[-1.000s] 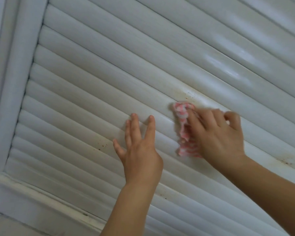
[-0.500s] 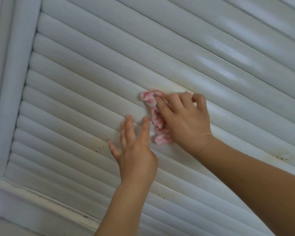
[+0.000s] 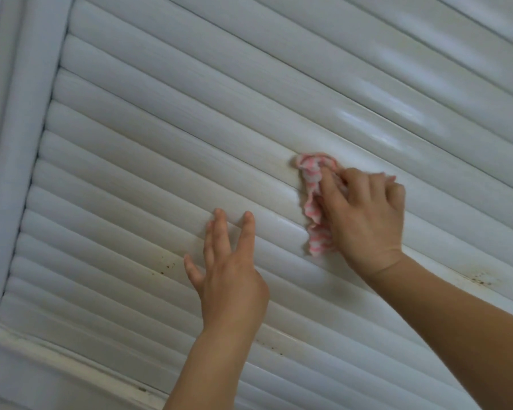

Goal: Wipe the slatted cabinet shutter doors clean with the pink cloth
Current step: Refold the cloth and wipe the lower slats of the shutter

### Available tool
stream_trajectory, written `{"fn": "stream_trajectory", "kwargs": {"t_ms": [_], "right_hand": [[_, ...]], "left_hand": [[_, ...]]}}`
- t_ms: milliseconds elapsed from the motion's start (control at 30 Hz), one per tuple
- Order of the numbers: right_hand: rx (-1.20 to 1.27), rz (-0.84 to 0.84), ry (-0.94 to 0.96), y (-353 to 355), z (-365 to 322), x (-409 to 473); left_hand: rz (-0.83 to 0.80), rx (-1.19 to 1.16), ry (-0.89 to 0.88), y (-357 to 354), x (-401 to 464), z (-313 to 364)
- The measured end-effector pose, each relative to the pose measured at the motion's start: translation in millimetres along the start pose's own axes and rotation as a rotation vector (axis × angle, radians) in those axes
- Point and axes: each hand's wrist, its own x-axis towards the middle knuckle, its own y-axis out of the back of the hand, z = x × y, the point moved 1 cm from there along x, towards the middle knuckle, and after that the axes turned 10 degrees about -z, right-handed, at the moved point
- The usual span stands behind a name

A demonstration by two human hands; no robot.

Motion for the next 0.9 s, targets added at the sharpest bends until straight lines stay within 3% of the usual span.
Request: {"fn": "stream_trajectory", "kwargs": {"t_ms": [300, 433, 667, 900], "right_hand": [[0.066, 0.119, 0.048, 12.9, -83.5, 94.9], [0.023, 0.155, 0.109, 9.7, -54.1, 74.7], [-0.116, -0.089, 0.093, 0.0, 39.6, -33.3], [-0.030, 0.041, -0.021, -3.8, 32.2, -19.7]], "left_hand": [[-0.007, 0.038, 0.032, 2.6, 0.1, 4.8], [-0.016, 0.064, 0.044, 5.3, -0.2, 7.0], [-0.028, 0.071, 0.033, 8.4, -0.6, 3.5], [-0.029, 0.093, 0.027, 9.4, -1.4, 1.6]]}}
